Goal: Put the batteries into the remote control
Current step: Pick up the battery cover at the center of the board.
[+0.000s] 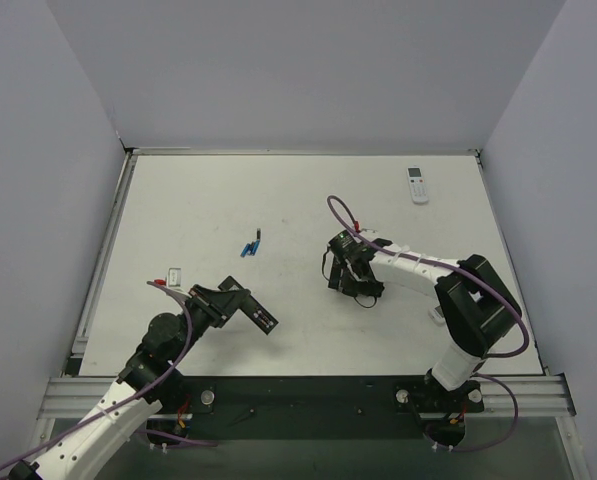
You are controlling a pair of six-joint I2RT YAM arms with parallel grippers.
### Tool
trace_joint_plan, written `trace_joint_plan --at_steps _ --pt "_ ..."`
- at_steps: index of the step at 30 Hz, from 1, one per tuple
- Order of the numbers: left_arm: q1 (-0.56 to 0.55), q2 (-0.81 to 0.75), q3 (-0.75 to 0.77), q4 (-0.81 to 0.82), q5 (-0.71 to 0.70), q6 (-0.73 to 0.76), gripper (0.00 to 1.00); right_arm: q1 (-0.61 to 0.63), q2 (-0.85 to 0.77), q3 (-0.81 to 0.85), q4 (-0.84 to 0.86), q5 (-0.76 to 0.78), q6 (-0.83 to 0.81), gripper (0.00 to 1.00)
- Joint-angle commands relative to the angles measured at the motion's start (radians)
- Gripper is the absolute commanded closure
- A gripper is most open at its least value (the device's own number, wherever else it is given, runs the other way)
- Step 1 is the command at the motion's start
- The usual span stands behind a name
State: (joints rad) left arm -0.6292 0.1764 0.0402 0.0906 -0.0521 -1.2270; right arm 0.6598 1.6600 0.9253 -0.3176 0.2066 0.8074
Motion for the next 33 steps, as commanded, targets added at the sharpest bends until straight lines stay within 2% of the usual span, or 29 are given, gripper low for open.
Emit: trace_joint_plan --at_steps 1,8,11,15,21,25,27,33 --pt "0.000 0.015 -0.076 0.055 0.005 -0.011 1.00 0.000 0.032 0.003 -0.005 0.007 0.016 0.28" --pt "0.000 0.028 -0.072 0.067 0.006 -0.015 1.00 0.001 0.050 -0.023 0.006 -0.013 0.012 0.46" --pt "0.000 0.034 -0.066 0.067 0.008 -0.016 1.00 0.004 0.044 -0.031 0.002 -0.015 0.006 0.55" --pt "0.000 0.035 -0.066 0.081 0.009 -0.020 1.00 0.018 0.015 -0.032 0.000 0.004 -0.034 0.73" --pt "0.000 0.035 -0.077 0.119 0.012 -0.038 1.00 0.093 -0.067 0.000 0.017 0.039 -0.201 0.84" --pt "0.000 0.034 -0.094 0.141 0.017 -0.068 1.00 0.170 -0.140 0.044 0.023 0.031 -0.359 0.86" --pt "0.000 0.034 -0.097 0.150 0.017 -0.074 1.00 0.196 -0.184 0.061 0.017 -0.024 -0.433 0.89" --pt "0.000 0.031 -0.089 0.158 0.017 -0.085 1.00 0.299 -0.291 0.168 -0.069 -0.136 -0.641 0.89"
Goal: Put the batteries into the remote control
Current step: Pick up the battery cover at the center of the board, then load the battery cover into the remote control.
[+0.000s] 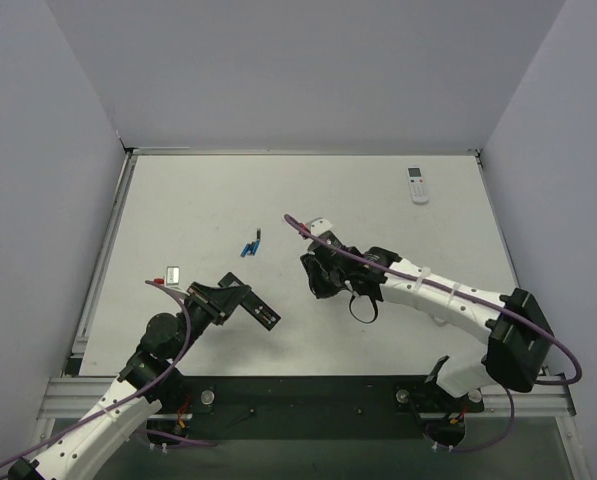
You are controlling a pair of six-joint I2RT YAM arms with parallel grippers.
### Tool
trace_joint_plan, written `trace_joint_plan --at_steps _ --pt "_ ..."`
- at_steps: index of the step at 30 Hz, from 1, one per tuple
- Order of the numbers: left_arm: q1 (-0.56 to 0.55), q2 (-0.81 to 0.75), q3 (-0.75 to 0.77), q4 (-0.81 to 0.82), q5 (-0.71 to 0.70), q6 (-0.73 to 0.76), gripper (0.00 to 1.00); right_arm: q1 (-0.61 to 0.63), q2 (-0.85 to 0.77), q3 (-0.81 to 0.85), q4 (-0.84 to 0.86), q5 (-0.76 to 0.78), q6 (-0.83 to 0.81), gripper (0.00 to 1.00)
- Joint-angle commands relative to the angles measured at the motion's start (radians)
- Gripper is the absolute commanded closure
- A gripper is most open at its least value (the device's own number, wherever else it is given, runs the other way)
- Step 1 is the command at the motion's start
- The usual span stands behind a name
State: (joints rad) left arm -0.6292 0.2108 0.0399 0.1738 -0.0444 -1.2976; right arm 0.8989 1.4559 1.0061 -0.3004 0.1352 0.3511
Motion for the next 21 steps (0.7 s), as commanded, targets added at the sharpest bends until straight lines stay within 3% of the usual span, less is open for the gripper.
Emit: trace_joint_plan --at_steps 1,8,14,21 --pt "0.000 -0.004 -0.087 0.076 0.008 -0.011 1.00 0.073 -0.098 0.100 -0.097 -0.103 -0.204 0.89" --pt "0.000 0.006 -0.091 0.093 0.017 -0.023 1.00 0.250 -0.129 0.227 -0.215 -0.229 -0.331 0.89" --pt "0.000 0.007 -0.080 0.098 0.023 -0.020 1.00 0.339 -0.065 0.305 -0.249 -0.209 -0.343 0.89" --pt "0.000 -0.001 -0.075 0.101 0.029 -0.028 1.00 0.356 0.015 0.365 -0.249 -0.138 -0.343 0.89"
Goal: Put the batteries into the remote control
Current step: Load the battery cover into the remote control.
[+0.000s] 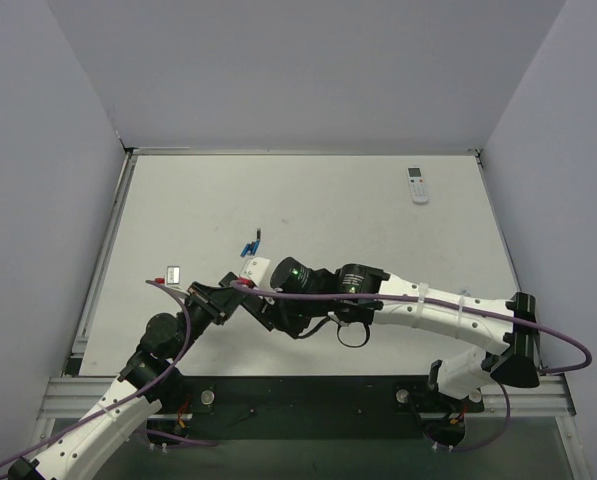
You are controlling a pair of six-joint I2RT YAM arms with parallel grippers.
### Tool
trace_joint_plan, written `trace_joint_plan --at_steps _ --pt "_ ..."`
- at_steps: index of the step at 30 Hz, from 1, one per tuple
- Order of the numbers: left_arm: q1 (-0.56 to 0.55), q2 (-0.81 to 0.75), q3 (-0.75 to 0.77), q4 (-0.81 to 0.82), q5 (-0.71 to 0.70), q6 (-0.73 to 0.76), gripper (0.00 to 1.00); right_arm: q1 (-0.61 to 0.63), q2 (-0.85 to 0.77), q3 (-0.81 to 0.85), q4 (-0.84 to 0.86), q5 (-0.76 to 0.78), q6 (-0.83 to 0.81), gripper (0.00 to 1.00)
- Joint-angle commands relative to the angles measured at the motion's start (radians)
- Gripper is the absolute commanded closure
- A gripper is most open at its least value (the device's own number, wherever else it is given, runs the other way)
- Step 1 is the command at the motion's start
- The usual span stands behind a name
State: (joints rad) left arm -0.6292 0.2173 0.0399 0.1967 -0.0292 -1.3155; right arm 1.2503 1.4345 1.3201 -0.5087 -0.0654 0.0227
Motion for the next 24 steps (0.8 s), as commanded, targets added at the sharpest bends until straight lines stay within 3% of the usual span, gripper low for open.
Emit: trace_joint_plan --at_steps 1,24 --pt "0.000 -0.007 -0.074 0.079 0.014 -0.011 1.00 0.006 0.044 0.057 -0.040 0.062 -0.014 0.89" --pt "0.000 -0.019 -0.075 0.086 -0.018 -0.042 1.00 0.037 0.138 0.099 -0.027 0.173 0.089 0.88"
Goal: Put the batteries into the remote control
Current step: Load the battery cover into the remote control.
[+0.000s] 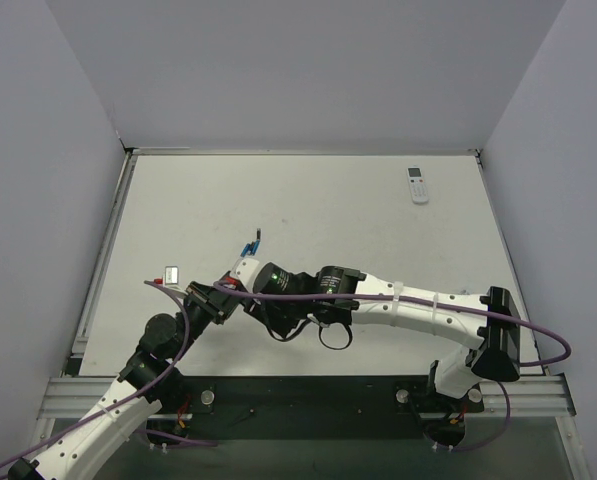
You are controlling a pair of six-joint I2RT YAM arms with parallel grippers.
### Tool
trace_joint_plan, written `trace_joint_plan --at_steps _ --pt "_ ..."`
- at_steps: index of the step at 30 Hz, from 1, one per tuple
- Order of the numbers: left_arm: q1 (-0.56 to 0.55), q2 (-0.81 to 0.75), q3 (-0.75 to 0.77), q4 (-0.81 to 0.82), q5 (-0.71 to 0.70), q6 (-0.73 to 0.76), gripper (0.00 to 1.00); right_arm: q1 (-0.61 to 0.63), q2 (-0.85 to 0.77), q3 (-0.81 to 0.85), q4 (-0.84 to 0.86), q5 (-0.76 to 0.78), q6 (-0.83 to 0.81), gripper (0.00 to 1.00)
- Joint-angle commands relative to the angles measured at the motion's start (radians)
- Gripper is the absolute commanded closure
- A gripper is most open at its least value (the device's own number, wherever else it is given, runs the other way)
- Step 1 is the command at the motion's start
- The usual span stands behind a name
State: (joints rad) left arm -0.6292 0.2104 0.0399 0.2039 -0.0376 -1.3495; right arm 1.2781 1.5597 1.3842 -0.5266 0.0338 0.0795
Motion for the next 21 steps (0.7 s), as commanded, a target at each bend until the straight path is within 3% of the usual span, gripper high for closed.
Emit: trace_joint_plan --at_steps 1,21 --pt "0.002 -0.014 -0.074 0.078 -0.010 -0.008 1.00 0.009 0.014 0.036 -0.009 0.087 0.039 0.88" --pt "0.000 -0.035 -0.077 0.069 -0.018 0.004 1.00 0.021 0.043 0.076 -0.013 0.021 0.095 0.88"
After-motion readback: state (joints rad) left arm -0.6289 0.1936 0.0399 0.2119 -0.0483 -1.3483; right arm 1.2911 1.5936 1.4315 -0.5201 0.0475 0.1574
